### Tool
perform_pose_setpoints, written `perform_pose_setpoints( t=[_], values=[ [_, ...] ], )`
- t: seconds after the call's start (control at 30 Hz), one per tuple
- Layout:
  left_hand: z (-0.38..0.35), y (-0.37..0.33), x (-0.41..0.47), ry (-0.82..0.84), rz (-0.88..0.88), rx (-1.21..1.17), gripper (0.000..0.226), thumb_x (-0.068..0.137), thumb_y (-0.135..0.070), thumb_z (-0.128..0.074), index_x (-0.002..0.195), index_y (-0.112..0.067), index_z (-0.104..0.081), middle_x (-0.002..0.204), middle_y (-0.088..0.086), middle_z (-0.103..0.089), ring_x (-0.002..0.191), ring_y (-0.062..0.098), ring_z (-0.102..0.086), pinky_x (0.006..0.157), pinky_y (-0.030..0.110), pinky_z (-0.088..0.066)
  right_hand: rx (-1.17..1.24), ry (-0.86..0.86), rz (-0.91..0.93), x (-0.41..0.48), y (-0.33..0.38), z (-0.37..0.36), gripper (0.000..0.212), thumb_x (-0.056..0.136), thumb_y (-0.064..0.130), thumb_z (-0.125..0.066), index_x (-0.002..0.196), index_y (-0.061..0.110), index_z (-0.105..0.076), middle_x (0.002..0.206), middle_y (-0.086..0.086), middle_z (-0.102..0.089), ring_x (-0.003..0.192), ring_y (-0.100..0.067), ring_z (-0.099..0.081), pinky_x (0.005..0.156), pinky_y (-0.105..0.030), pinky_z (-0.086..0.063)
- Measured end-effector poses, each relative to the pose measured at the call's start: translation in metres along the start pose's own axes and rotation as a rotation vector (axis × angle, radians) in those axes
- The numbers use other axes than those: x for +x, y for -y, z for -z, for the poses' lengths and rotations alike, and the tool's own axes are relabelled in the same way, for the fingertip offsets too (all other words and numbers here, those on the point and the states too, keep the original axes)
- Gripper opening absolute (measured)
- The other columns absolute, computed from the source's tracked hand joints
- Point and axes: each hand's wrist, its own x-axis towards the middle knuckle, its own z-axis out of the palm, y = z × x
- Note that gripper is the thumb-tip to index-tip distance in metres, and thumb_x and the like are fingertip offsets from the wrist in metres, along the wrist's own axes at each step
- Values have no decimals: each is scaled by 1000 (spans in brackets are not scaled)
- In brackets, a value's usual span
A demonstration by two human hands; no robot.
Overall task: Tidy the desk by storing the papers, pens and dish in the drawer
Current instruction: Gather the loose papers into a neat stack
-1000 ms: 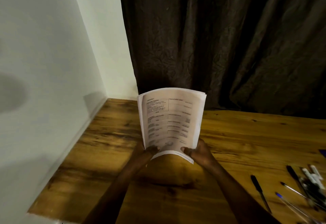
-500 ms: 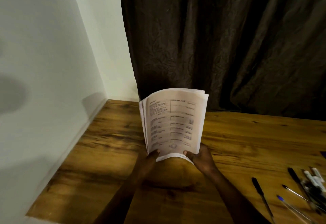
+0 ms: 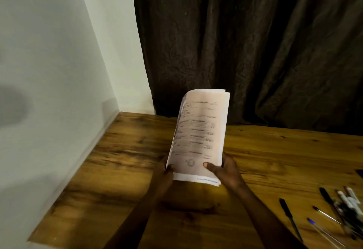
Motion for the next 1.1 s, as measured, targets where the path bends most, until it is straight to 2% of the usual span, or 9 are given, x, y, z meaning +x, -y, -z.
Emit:
perform_pose_setpoints(
  t=[0.1,0.23,0.3,0.37,0.53,0.63,0.73,0.83,1.1],
  values=[
    [26,1,11,-15,-176,264,44,83,-27,-44,117,-4,-61,110,11,-65,104,30,-63,84,44,-53,161,-111,69,5,25,10,46,75,13,-82,113,18,-56,94,9,-72,96,-20,-70,66,-26,-58],
    [56,-14,19,27,-441,607,51,77,-11,-45,122,-25,-63,110,0,-69,99,22,-65,76,34,-53,-108,-416,308,12,45,32,99,71,23,-86,148,26,-24,149,5,-37,133,-12,-40,101,-29,-44],
    [64,-23,24,63,-553,756,56,76,-1,-49,123,-27,-63,115,-1,-70,103,22,-65,78,35,-53,-352,-401,483,20,47,45,95,72,8,-83,149,23,-29,154,-1,-33,141,-15,-32,110,-30,-38],
    [72,-29,30,107,-569,804,55,77,-1,-49,122,-29,-64,115,-2,-70,102,21,-65,77,34,-53,-407,-241,491,24,52,54,65,73,-3,-78,126,27,-57,132,3,-58,126,-17,-52,98,-30,-49],
    [98,-44,34,-22,-522,299,25,86,-5,-69,101,-25,-73,94,-8,-74,82,6,-69,65,11,-51,-77,-184,322,14,57,55,17,81,4,-74,78,20,-68,72,15,-72,66,-1,-67,57,-17,-50],
    [104,-45,29,15,-350,-277,25,82,-8,-74,106,-15,-71,97,0,-77,88,17,-72,71,27,-59,14,-263,256,12,55,55,35,80,12,-75,59,16,-48,47,12,-49,42,-1,-43,44,-18,-36],
    [98,-38,27,79,-308,-329,33,82,-11,-73,115,-11,-69,108,5,-74,97,22,-72,79,36,-59,22,-303,256,9,58,51,41,80,14,-76,60,13,-40,49,8,-38,42,-2,-34,44,-21,-32],
    [87,-30,28,28,-281,-328,26,82,-14,-75,108,-14,-71,99,-2,-76,91,19,-72,70,27,-59,116,-226,240,3,56,44,5,84,7,-71,85,10,-68,71,12,-71,65,-3,-69,54,-15,-51],
    [62,18,21,108,-183,-367,46,70,-27,-86,112,-21,-65,107,6,-72,102,24,-68,77,34,-59,-57,-119,22,-4,10,37,24,81,6,-75,100,19,-69,104,-6,-74,86,-18,-73,64,-25,-60]
  ],
)
